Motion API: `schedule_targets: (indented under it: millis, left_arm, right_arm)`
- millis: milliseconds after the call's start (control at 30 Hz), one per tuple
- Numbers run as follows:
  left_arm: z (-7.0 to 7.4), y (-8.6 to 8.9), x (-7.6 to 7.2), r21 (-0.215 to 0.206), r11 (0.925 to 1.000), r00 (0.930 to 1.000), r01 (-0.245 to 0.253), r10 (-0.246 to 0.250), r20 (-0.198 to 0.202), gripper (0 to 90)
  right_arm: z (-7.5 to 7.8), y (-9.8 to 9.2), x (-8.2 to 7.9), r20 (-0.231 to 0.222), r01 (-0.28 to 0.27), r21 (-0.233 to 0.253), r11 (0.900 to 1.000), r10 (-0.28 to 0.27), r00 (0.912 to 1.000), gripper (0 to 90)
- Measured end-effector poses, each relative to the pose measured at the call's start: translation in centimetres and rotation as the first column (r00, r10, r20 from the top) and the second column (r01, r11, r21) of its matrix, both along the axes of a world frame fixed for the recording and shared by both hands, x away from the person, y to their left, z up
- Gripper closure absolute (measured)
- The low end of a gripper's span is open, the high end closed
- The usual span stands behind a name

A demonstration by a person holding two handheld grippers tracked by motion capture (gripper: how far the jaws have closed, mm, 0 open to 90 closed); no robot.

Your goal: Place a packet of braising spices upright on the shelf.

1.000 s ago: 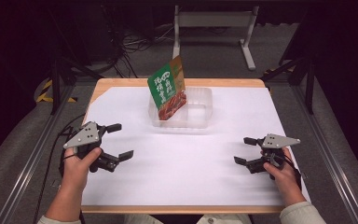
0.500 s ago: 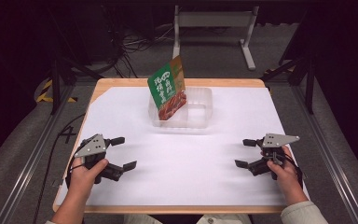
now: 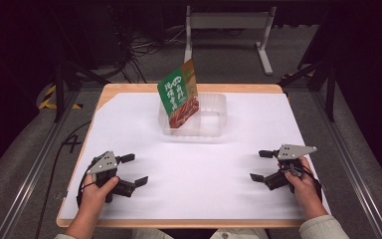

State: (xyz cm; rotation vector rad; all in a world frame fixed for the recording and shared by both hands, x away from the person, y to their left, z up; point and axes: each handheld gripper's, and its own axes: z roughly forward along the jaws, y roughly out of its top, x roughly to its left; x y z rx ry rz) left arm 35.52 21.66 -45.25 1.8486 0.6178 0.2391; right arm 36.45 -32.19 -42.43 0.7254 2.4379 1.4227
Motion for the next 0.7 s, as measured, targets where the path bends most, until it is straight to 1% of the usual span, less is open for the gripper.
schedule_targets:
  millis: [33,67,100,133,167,200,333,467,633,700]
  left_arm:
    - [-0.2,-0.1,0.0,0.001,1.0000,1.0000,-0.002,0.002,0.002,1.4]
    - [-0.2,-0.3,0.1,0.019,0.9997,0.9999,-0.016,0.016,-0.002,1.5]
    - [-0.2,-0.3,0.1,0.019,0.9997,0.9999,-0.016,0.016,-0.002,1.7]
    - [-0.2,-0.4,0.1,0.030,0.9992,0.9996,-0.026,0.026,-0.004,1.6]
    - [-0.2,-0.5,0.1,0.046,0.9976,0.9986,-0.052,0.053,-0.011,1.6]
    - [-0.2,-0.5,0.1,0.047,0.9970,0.9978,-0.062,0.063,-0.022,1.5]
    - [-0.2,-0.6,0.2,0.057,0.9937,0.9949,-0.096,0.098,-0.023,1.3]
    - [-0.2,-0.8,0.2,0.072,0.9917,0.9938,-0.107,0.109,-0.025,1.8]
    - [-0.2,-0.7,0.3,0.060,0.9921,0.9929,-0.110,0.113,-0.037,1.9]
    - [-0.2,-0.6,0.3,0.056,0.9918,0.9924,-0.115,0.117,-0.038,1.9]
  right_arm:
    - [-0.1,0.0,0.0,0.002,0.001,0.001,1.000,-0.001,1.0000,5.0]
    - [-0.1,0.1,-0.1,0.005,0.005,0.004,1.000,-0.005,1.0000,4.7]
    - [-0.1,0.1,-0.1,0.005,0.005,0.004,1.000,-0.005,1.0000,4.7]
    - [-0.3,0.1,-0.1,0.010,0.015,0.005,1.000,-0.015,0.9998,4.7]
    - [-0.4,0.1,-0.2,0.012,0.020,0.007,1.000,-0.020,0.9997,4.7]
    - [-0.5,0.1,-0.2,0.014,0.025,0.008,1.000,-0.025,0.9996,4.7]
    - [-0.8,0.2,-0.3,0.016,0.047,0.011,0.999,-0.047,0.9988,4.3]
    - [-1.1,0.2,-0.3,0.008,0.068,0.018,0.998,-0.069,0.9976,4.3]
    - [-1.5,0.2,-0.3,0.003,0.091,0.013,0.996,-0.091,0.9959,4.3]
    - [-1.5,0.2,-0.3,0.003,0.092,0.014,0.996,-0.092,0.9958,4.3]
